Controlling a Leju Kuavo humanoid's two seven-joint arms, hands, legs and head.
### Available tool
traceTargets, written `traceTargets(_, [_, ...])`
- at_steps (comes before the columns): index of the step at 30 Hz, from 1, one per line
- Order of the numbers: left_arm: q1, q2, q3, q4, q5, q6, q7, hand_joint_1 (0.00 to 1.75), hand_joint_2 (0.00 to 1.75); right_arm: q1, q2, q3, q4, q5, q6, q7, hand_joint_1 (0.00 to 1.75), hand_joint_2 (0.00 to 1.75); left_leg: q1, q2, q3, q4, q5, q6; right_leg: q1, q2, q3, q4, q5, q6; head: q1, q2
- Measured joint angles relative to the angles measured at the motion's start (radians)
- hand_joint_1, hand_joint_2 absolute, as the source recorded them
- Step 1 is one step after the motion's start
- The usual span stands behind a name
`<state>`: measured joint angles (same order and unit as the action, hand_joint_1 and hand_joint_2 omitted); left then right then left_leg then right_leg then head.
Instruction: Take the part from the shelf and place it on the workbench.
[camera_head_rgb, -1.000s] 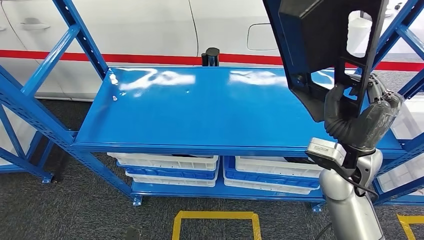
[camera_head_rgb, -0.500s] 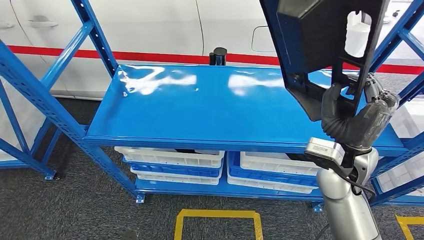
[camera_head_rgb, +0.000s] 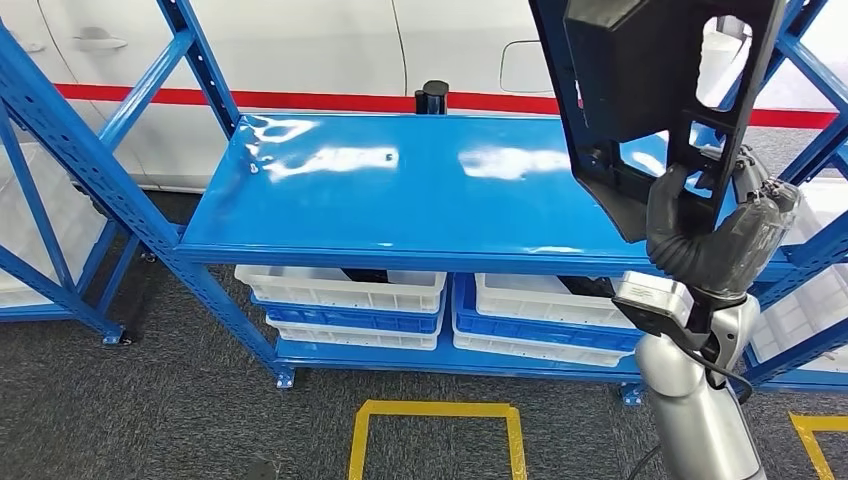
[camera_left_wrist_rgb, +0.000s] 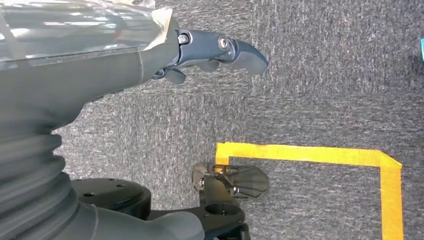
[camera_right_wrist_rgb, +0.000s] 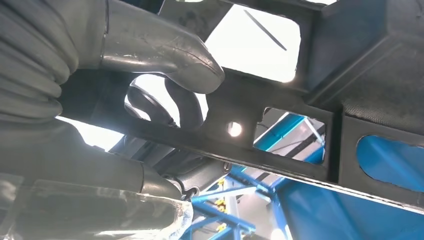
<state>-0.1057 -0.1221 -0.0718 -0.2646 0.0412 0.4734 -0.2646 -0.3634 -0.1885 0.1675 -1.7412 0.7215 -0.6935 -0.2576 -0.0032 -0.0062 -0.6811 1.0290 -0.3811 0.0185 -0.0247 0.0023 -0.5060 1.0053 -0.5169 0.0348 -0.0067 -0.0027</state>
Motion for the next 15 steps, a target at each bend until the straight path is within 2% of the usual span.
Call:
traceTargets(1, [0.000, 0.000, 0.000, 0.000, 0.000, 0.000, 0.000, 0.00, 1.75, -0.001, 0.001, 0.000, 0.000, 0.000, 0.000, 0.000, 1.69, 1.75, 0.003, 0.000, -0.012, 0.032, -0.037, -0.006, -0.004, -0.002, -0.006, -0.001, 0.009, -0.011, -0.001, 0.000])
traceTargets(3, [0.001, 0.000, 0.000, 0.001, 0.000, 0.000, 0.000, 0.00, 1.75, -0.001, 0.002, 0.000, 0.001, 0.000, 0.000, 0.000, 1.69, 1.75, 0.008, 0.002, -0.045, 0.148, -0.135, -0.016, -0.002, -0.005, -0.025, 0.000, 0.028, -0.025, -0.003, 0.000])
traceTargets(4, [0.001, 0.000, 0.000, 0.001, 0.000, 0.000, 0.000, 0.00, 1.75, -0.001, 0.002, 0.000, 0.001, 0.000, 0.000, 0.000, 1.69, 1.75, 0.010, 0.002, -0.058, 0.211, -0.169, -0.021, 0.000, -0.006, -0.037, 0.001, 0.037, -0.027, -0.004, 0.000])
traceTargets(5, [0.001, 0.000, 0.001, 0.002, 0.000, 0.000, 0.000, 0.00, 1.75, -0.001, 0.003, 0.000, 0.002, 0.000, 0.000, 0.000, 1.69, 1.75, 0.013, 0.002, -0.060, 0.253, -0.181, -0.024, 0.001, -0.006, -0.048, 0.002, 0.046, -0.026, -0.003, 0.000])
traceTargets(6, [0.000, 0.000, 0.001, 0.002, 0.000, 0.000, 0.000, 0.00, 1.75, -0.001, 0.003, 0.000, 0.002, 0.000, 0.000, 0.000, 1.69, 1.75, 0.015, 0.002, -0.046, 0.263, -0.173, -0.026, 0.002, -0.007, -0.060, 0.002, 0.054, -0.024, -0.004, 0.000])
traceTargets(7, [0.000, 0.000, 0.001, 0.002, 0.000, 0.000, 0.000, 0.00, 1.75, -0.001, 0.004, 0.000, 0.002, 0.000, 0.000, -0.001, 1.69, 1.75, 0.018, 0.003, -0.014, 0.237, -0.153, -0.026, 0.002, -0.006, -0.070, 0.004, 0.061, -0.020, -0.004, 0.000])
traceTargets(9, [-0.002, 0.000, 0.000, 0.003, 0.000, -0.001, 0.000, 0.00, 1.75, -0.001, 0.004, 0.000, 0.002, 0.000, -0.001, -0.002, 1.69, 1.75, 0.020, 0.002, 0.086, 0.111, -0.121, -0.023, 0.003, -0.006, -0.084, 0.007, 0.072, -0.012, -0.004, 0.000])
traceTargets(10, [-0.004, 0.000, 0.000, 0.003, -0.001, -0.002, 0.001, 0.00, 1.75, -0.002, 0.004, 0.000, 0.001, 0.000, -0.001, -0.003, 1.69, 1.75, 0.019, 0.000, 0.128, 0.050, -0.119, -0.020, 0.005, -0.007, -0.089, 0.008, 0.078, -0.005, -0.003, 0.000])
traceTargets(11, [-0.006, 0.000, 0.000, 0.003, -0.001, -0.003, 0.001, 0.00, 1.75, -0.003, 0.004, -0.001, 0.001, 0.001, -0.001, -0.004, 1.69, 1.75, 0.016, -0.001, 0.154, 0.008, -0.122, -0.017, 0.006, -0.008, -0.093, 0.008, 0.084, 0.002, -0.002, 0.000])
traceTargets(12, [-0.008, 0.000, 0.000, 0.003, -0.002, -0.005, 0.002, 0.00, 1.75, -0.005, 0.004, -0.001, 0.001, 0.001, -0.001, -0.005, 1.69, 1.75, 0.012, -0.002, 0.162, -0.012, -0.126, -0.012, 0.006, -0.009, -0.097, 0.007, 0.092, 0.010, -0.001, 0.000])
traceTargets(13, [-0.008, 0.000, 0.000, 0.003, -0.002, -0.006, 0.004, 0.00, 1.75, -0.005, 0.004, -0.002, 0.001, 0.001, -0.001, -0.006, 1.69, 1.75, 0.008, -0.003, 0.158, -0.017, -0.122, -0.005, 0.005, -0.010, -0.100, 0.006, 0.100, 0.018, 0.000, 0.000])
traceTargets(14, [-0.008, 0.000, 0.000, 0.004, -0.002, -0.007, 0.005, 0.00, 1.75, -0.005, 0.003, -0.002, 0.001, 0.002, -0.002, -0.007, 1.69, 1.75, 0.007, 0.000, 0.152, -0.021, -0.113, 0.005, 0.003, -0.010, -0.106, 0.008, 0.103, 0.024, -0.001, 0.000])
traceTargets(15, [-0.007, 0.000, 0.001, 0.004, -0.002, -0.008, 0.006, 0.00, 1.75, -0.004, 0.003, -0.002, 0.001, 0.002, -0.002, -0.008, 1.69, 1.75, 0.006, 0.002, 0.143, -0.025, -0.102, 0.016, 0.002, -0.010, -0.117, 0.017, 0.093, 0.027, 0.000, 0.000])
